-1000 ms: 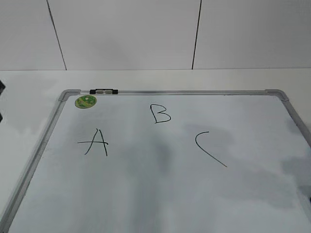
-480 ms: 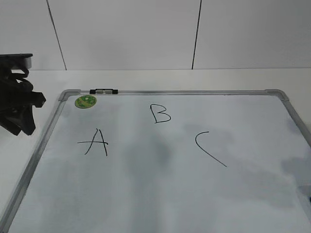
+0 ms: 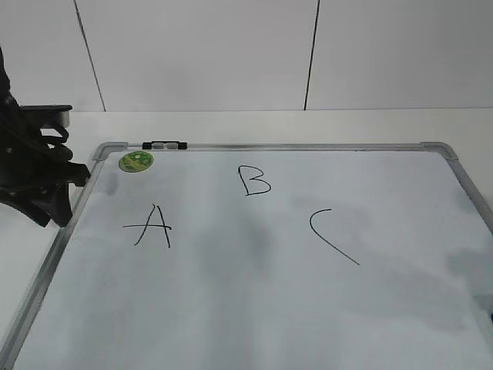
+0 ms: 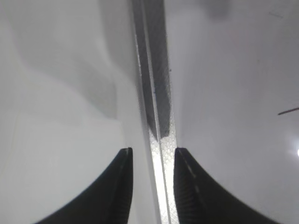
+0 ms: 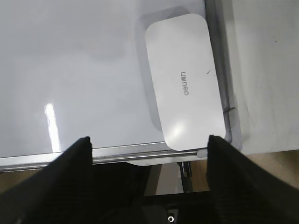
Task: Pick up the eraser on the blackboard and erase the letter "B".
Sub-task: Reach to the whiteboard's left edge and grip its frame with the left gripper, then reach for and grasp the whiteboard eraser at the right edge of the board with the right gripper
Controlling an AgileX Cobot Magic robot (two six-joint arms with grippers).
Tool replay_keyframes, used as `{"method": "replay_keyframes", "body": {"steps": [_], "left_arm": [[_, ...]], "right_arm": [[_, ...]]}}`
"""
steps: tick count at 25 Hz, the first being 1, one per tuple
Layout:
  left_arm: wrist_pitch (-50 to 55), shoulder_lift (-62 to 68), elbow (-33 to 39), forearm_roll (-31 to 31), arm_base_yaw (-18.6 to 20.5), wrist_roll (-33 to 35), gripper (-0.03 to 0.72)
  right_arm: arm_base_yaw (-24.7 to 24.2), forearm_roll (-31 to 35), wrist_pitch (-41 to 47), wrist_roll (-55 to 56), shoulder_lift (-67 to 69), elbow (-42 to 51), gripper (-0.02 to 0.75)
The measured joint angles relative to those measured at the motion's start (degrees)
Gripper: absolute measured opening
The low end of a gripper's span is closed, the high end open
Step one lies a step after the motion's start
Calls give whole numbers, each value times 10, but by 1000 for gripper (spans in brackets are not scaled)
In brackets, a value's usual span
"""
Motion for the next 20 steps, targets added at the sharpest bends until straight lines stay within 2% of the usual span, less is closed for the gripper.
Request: {"method": "replay_keyframes", "body": {"steps": [16,20], "left_arm": [[-15,32,-1,0,0,0,224],[-15,33,-3,0,0,0,176]], "right_arm": [[0,0,0,0,0,0,584],[0,0,0,0,0,0,584]]}}
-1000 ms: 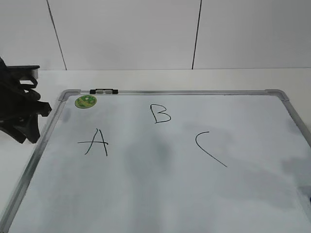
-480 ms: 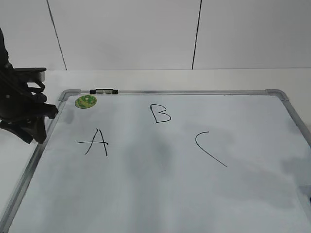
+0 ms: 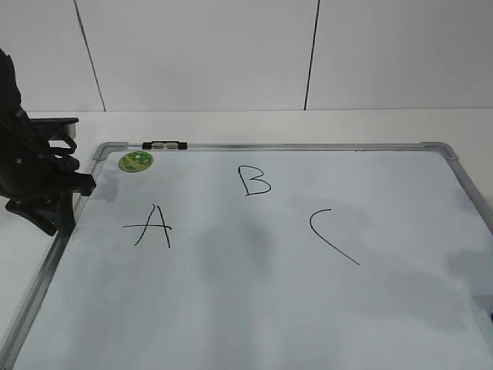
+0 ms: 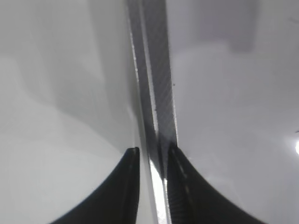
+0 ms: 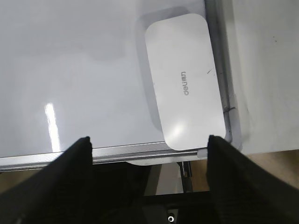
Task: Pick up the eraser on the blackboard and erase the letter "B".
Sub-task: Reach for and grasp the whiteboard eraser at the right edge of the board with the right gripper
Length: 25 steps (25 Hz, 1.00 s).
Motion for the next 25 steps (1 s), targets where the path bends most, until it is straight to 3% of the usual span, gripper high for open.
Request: {"method": "replay_keyframes", "body": {"steps": [8,25], "left_arm": [[0,1,-1,-10,0,-9,28],[0,1,-1,-11,0,-15,22]], "right_arm": [[0,0,0,0,0,0,584],[0,-32,-2,10,23,32,652]]}}
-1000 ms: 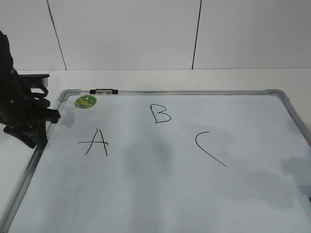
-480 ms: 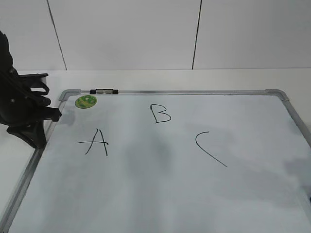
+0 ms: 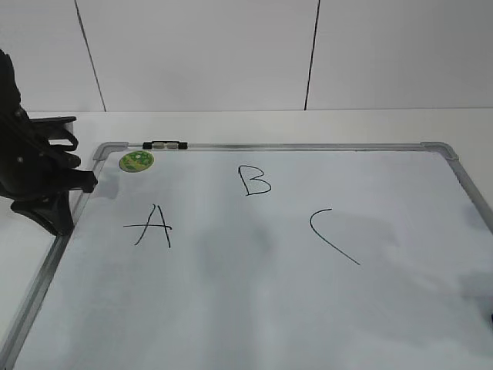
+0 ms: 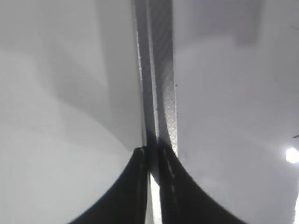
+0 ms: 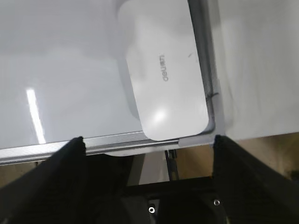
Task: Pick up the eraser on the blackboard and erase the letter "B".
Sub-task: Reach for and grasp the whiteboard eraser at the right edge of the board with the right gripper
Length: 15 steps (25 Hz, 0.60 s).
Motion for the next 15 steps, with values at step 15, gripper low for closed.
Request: {"method": "replay_keyframes", "body": {"steps": [15], "left_arm": [[0,0,0,0,0,0,22]], "right_arm": [[0,-43,-135,-47,52,52,634]]}}
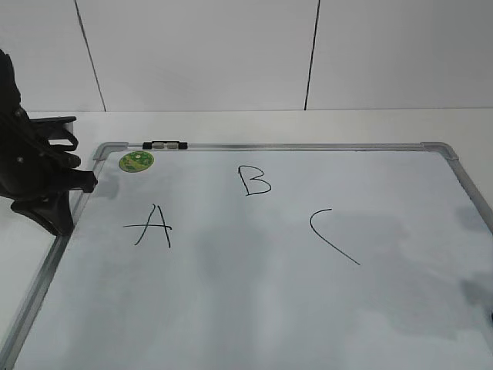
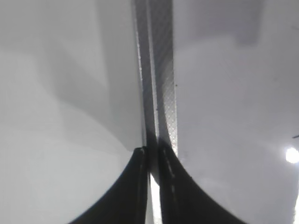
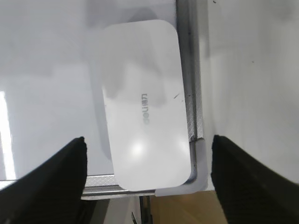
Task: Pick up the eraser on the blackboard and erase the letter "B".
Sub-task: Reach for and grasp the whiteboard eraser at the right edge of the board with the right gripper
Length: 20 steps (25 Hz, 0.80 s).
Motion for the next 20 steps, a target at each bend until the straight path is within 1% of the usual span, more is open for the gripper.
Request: {"method": "replay_keyframes", "body": {"steps": [9,20], "left_arm": [[0,0,0,0,0,0,22],[0,0,0,-1,0,0,22]], "right_arm": [[0,10,-34,-14,75,0,624],[0,19,-51,-17,149,0,624]]}}
